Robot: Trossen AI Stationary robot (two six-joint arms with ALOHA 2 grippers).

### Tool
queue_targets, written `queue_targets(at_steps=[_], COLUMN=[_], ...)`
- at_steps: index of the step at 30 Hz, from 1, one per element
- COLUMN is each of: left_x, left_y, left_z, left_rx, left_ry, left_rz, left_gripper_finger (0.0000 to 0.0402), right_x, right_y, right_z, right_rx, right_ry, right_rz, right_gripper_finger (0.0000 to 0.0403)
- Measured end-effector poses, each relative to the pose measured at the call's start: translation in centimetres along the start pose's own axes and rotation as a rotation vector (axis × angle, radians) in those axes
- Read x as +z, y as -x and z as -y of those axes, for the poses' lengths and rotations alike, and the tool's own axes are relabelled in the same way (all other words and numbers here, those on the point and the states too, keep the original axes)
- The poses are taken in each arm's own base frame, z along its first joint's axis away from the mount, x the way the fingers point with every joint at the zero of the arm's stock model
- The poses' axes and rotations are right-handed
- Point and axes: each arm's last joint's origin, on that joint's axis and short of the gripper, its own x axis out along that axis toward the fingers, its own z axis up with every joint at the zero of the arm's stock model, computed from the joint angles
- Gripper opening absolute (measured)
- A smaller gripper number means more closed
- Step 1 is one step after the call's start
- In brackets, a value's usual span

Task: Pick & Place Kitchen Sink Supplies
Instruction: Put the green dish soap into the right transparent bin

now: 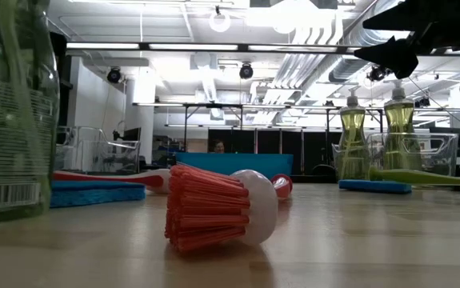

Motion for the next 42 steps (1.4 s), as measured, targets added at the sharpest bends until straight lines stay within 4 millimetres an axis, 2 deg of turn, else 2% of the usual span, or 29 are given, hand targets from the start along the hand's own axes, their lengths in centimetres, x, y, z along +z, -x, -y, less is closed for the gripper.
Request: queue_targets(at_steps=[6, 9, 16, 21, 24, 35, 42], left_x=[-0.5, -0.5, 1.2, 2.1, 2.0, 1.9, 1.9], left_y=[-0.6, -1.4, -4.1, -5.6, -6.0, -6.0, -6.0], left_z=[-0.7, -1.1, -1.1, -0.8, -0.7, -0.7, -0.7], left_rx=[0.034, 0.055, -0.004, 0.008, 0.013, 0.049, 0.056], left_ry=[0.082, 0.071, -0.090, -0.085, -0.022, 0.088, 0.090], left_rz=[-0.032, -0.039, -0.033, -0.057, -0.085, -0.097, -0.096], left_gripper_finger=[0.0368, 0.0387, 0.0392, 0.0391, 0.0378, 0.0269, 0.0243], right_x=[0.0, 0.0, 0.0, 0.0, 0.0, 0.0, 0.0], right_y=[0.0, 0.0, 0.0, 0.0, 0.0, 0.0, 0.0], right_z=[0.0, 0.0, 0.0, 0.0, 0.0, 0.0, 0.0], right_rx=[0.000, 0.000, 0.000, 0.000, 0.000, 0.000, 0.000], right_ry=[0.000, 0.000, 0.000, 0.000, 0.000, 0.000, 0.000], right_rz=[0.000, 0.000, 0.000, 0.000, 0.000, 0.000, 0.000], right_gripper_finger=[0.0339, 0.0339, 0.0339, 0.0339, 0.0339, 0.0339, 0.0339])
